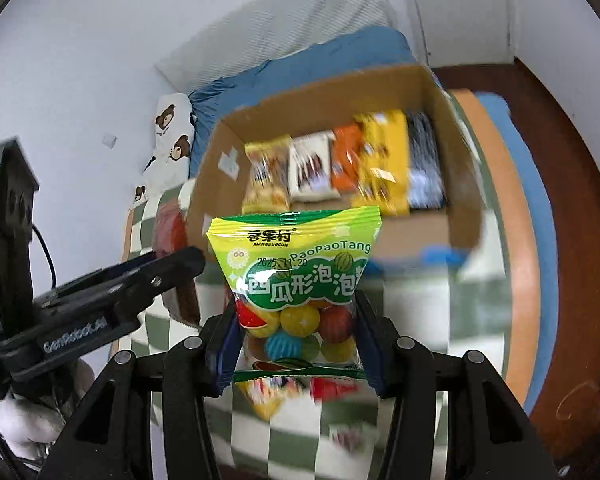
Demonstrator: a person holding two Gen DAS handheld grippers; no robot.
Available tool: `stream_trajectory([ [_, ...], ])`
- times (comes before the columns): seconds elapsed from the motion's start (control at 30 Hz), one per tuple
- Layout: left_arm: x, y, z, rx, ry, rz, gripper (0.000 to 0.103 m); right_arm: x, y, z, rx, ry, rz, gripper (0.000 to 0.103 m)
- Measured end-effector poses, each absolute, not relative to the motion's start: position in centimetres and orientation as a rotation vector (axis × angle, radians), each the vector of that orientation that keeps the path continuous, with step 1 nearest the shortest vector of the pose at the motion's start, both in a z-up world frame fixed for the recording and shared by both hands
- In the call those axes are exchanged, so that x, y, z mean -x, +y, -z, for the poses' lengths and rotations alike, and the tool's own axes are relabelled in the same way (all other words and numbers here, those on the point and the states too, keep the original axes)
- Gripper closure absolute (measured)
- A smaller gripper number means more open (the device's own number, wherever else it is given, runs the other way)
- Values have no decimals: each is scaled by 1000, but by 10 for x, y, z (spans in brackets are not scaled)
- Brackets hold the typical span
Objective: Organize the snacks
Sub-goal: 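Carry both packets into the box and open both tools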
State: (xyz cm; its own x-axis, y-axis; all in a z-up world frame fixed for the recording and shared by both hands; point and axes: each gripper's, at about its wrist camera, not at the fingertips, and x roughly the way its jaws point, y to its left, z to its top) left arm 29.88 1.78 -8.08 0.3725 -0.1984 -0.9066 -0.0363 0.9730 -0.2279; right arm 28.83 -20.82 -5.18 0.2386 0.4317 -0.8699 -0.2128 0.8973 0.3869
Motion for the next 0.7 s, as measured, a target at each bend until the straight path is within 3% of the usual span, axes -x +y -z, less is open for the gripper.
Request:
stream_trajectory([
  [0.3, -377, 54, 141, 243, 1390, 57, 49, -382, -144, 99, -127, 1350, -441, 50],
  [0.7, -391, 58, 204, 239, 1543, 27, 49, -415, -107, 176, -52, 1511, -437, 50],
])
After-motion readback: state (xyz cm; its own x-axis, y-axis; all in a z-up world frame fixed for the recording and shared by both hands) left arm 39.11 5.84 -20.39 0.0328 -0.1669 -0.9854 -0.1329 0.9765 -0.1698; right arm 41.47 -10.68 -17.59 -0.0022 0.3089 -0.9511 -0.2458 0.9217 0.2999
